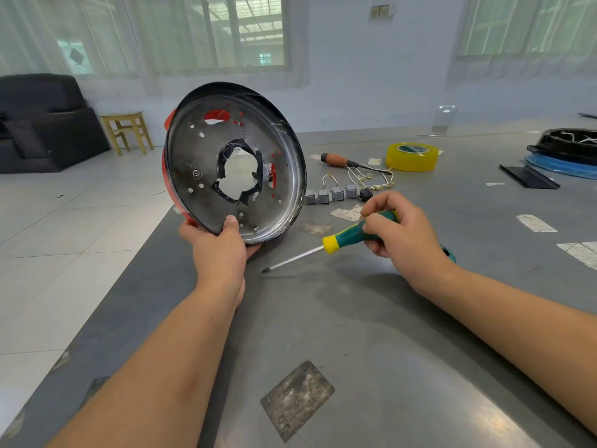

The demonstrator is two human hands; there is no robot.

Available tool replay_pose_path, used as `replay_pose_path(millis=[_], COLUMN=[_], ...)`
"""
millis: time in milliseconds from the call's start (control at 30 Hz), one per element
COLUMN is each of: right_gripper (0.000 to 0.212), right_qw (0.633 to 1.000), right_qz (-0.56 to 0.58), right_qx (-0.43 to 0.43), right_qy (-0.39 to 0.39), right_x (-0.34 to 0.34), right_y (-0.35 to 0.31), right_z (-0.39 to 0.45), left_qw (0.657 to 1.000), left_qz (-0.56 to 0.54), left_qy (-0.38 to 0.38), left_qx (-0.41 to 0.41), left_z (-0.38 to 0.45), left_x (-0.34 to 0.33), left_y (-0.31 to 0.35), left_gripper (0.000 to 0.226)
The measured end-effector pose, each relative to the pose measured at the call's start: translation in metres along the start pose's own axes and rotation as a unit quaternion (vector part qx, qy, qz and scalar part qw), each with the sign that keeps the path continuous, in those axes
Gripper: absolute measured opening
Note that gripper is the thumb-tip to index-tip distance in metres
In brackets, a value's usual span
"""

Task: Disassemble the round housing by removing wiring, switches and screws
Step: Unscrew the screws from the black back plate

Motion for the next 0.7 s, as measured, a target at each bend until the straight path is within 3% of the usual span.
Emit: replay_pose_path(millis=[133, 233, 433, 533, 700], right_gripper=[0.02, 0.029, 0.033, 0.028, 0.02], right_qw=[0.991, 0.944, 0.877, 0.869, 0.859], right_qz=[-0.103, -0.264, -0.361, -0.39, -0.412], right_qx=[0.029, 0.126, 0.221, 0.228, 0.287], right_qy=[-0.081, -0.15, -0.228, -0.204, -0.094], right_x=[-0.006, -0.008, -0.018, -0.02, -0.054], right_y=[0.004, 0.002, 0.001, 0.0, -0.012], right_z=[-0.007, -0.012, -0.021, -0.02, -0.012], left_qw=[1.0, 1.0, 1.0, 1.0, 0.999], left_qz=[-0.008, 0.001, 0.006, 0.013, 0.038], left_qy=[-0.002, -0.003, -0.012, -0.015, -0.021], left_qx=[0.002, 0.001, 0.004, 0.001, -0.006], left_z=[0.0, -0.001, -0.002, -0.002, -0.004], left_x=[0.0, 0.0, -0.001, -0.002, -0.004], left_y=[0.001, 0.0, 0.0, 0.0, -0.001], left_gripper=[0.04, 0.038, 0.035, 0.035, 0.037])
Point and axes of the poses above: each hand's wrist, its own z-axis towards the middle knuckle, its own x-axis out of the back of the hand, y = z × x, the point moved 4 cm from there along z, towards the middle knuckle, and after that the axes turned 9 degrees about y, right-handed, at the moved point
